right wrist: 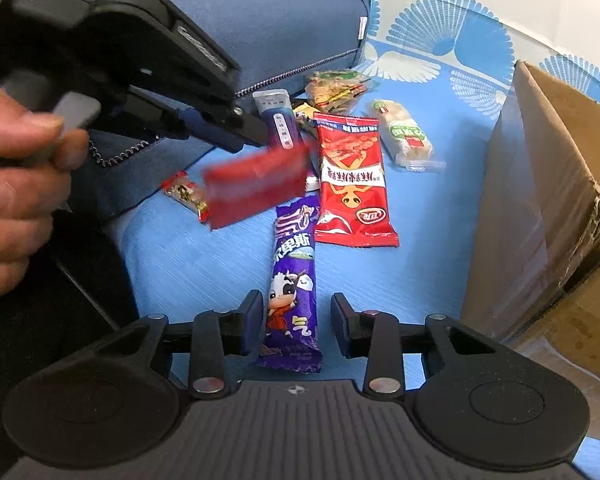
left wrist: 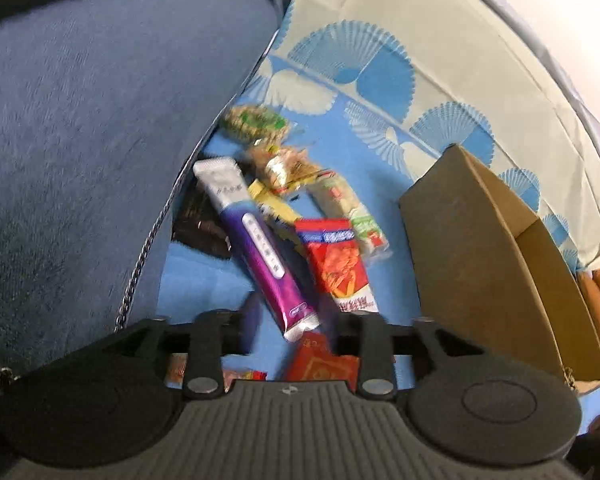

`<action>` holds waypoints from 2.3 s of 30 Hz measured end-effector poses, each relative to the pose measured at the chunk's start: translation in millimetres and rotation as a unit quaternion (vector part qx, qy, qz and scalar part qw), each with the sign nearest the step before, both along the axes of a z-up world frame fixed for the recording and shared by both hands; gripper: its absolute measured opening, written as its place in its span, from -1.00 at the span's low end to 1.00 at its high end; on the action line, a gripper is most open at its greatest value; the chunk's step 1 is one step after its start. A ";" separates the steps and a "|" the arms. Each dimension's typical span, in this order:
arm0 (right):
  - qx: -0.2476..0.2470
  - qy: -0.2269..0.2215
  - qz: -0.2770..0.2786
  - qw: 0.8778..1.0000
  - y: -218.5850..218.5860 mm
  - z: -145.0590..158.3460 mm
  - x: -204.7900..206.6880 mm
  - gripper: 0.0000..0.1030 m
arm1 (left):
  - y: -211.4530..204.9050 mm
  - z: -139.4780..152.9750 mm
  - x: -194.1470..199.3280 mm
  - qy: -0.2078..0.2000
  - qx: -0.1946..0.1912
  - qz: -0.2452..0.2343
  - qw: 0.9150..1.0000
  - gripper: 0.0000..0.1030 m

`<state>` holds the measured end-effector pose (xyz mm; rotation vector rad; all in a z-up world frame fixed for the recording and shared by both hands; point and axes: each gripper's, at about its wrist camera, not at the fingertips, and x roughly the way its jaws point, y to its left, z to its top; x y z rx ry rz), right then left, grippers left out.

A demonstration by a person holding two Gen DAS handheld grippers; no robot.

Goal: Organize snacks
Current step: 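Grasp the purple-wrapped bar with the right tool while the left tool grasps the red square packet, then carry the purple bar and red packet in both tools over the box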

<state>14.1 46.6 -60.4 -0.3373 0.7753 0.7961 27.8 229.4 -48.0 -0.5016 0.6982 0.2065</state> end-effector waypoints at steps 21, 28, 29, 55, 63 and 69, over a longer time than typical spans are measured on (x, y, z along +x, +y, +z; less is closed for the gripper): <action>-0.024 -0.003 -0.049 0.999 1.0 -1.3 10.5 -0.56 | -33.3 -33.5 26.0 0.111 0.018 -0.129 0.985 0.46; -0.010 0.006 -0.058 0.998 -3.5 -4.4 18.1 -0.49 | -47.6 -34.7 28.7 0.119 0.076 -0.135 0.981 0.01; -0.008 0.006 -0.058 0.998 -4.0 -4.7 19.3 -0.49 | -48.9 -34.5 28.3 0.119 0.082 -0.135 0.980 0.00; -0.003 -0.011 -0.049 0.999 -3.8 -5.5 17.0 -0.56 | -52.3 -36.9 30.0 0.118 0.120 -0.112 0.979 -0.11; 0.013 -0.043 -0.046 0.998 -9.1 8.9 7.3 -0.63 | -54.2 -17.2 13.1 0.039 0.120 -0.115 0.985 -0.12; 0.027 -0.065 -0.052 0.996 -15.0 27.0 -2.5 -0.63 | -43.9 -2.8 -1.4 -0.019 0.098 -0.099 0.990 -0.12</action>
